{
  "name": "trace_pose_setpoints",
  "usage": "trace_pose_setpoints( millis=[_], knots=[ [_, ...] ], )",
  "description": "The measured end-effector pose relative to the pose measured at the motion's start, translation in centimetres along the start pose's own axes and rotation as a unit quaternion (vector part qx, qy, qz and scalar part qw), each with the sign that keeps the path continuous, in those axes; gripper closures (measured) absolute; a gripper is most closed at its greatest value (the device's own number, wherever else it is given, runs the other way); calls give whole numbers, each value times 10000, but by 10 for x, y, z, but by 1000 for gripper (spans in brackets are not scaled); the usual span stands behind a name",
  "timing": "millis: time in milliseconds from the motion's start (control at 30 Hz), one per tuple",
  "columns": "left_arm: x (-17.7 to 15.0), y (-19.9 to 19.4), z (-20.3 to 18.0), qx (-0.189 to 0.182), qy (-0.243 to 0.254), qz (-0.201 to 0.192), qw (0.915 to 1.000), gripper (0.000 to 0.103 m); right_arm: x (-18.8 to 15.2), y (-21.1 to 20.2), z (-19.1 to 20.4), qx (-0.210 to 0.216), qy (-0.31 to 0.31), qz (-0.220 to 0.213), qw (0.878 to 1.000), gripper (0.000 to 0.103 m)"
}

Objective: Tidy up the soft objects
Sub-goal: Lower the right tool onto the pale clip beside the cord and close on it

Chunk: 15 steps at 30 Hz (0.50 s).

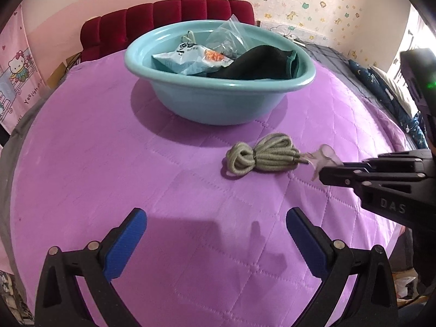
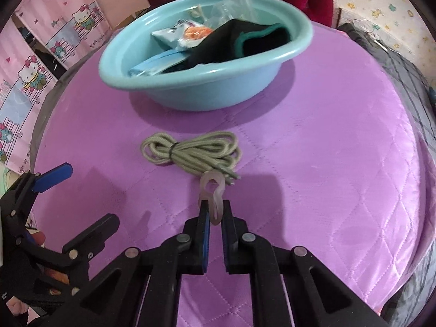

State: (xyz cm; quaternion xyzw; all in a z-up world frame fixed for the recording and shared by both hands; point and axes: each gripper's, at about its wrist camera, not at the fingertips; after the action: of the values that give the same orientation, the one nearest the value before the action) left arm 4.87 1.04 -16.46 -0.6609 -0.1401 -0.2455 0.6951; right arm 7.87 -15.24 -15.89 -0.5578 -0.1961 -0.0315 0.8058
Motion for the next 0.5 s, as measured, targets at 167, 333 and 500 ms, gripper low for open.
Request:
trace_pose_setpoints(
  millis=[167,333,500],
  knots=[
    [8,6,-6,-64,32,-59,10000,0,-2,-13,-11,-137,138,-111,9997,96],
    [15,17,-23,-62,172,-93,9998,0,-8,-20,-19,-212,297,-194,9991,96],
    [25,24,-40,-91,353,-200,9991,0,-15,-24,-26,-278,431,-247,9984,96]
  ],
)
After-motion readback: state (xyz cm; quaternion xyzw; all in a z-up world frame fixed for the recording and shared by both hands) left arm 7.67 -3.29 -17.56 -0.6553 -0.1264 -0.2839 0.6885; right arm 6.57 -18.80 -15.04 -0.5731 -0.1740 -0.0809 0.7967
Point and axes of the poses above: each gripper's, at about its wrist camera, not at the fingertips, and y roughly the way its jaws point, z to its left, x to its top, and after that the axes turned 12 degrees about x, right-handed
